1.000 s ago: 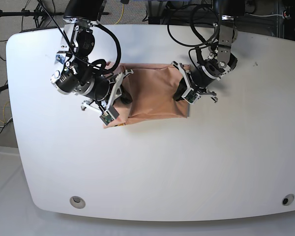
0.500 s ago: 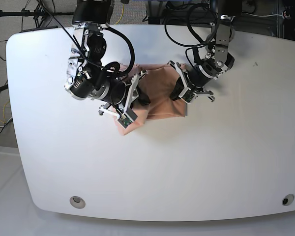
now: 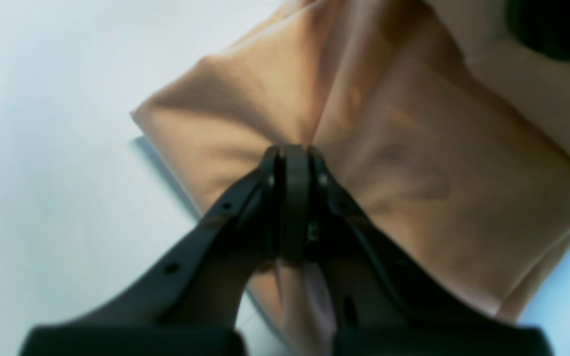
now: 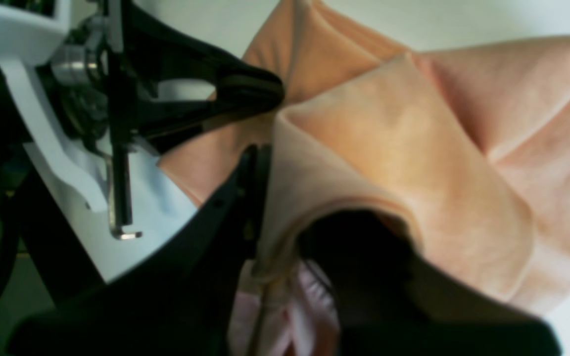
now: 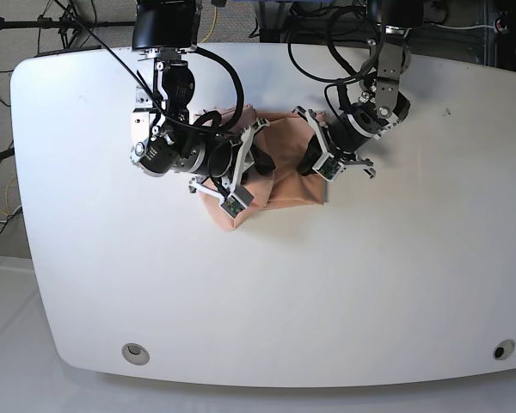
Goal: Fold the T-shirt properly
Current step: 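Carry the right-held smiley end toward the left gripper, folding the strip, then open the left gripper and lift it off the shirt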
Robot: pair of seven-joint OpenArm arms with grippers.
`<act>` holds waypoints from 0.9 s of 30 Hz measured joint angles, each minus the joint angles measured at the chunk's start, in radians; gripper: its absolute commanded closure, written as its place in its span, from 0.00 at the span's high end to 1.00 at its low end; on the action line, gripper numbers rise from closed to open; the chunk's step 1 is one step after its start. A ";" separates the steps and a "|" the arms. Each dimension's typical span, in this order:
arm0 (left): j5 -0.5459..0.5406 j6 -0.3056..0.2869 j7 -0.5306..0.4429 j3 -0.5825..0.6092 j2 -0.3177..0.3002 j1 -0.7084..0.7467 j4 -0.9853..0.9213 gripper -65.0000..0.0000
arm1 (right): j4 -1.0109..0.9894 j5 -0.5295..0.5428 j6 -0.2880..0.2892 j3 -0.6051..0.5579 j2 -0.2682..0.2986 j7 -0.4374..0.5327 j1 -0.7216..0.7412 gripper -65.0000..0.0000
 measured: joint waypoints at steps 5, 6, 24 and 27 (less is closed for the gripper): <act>-0.006 -0.007 0.042 0.001 0.005 0.003 0.037 0.03 | -0.003 0.000 0.000 0.000 0.000 0.000 0.007 0.00; -0.020 -0.007 0.051 0.000 0.006 0.005 0.045 0.03 | -0.003 0.000 0.000 0.000 0.000 0.000 0.008 0.00; -0.284 -0.007 0.052 -0.072 0.013 0.015 0.212 0.67 | -0.003 0.000 0.000 0.000 0.015 0.001 0.008 0.00; -0.315 -0.006 0.051 -0.089 0.013 0.021 0.233 0.78 | -0.003 0.000 0.000 0.000 0.016 0.001 0.008 0.00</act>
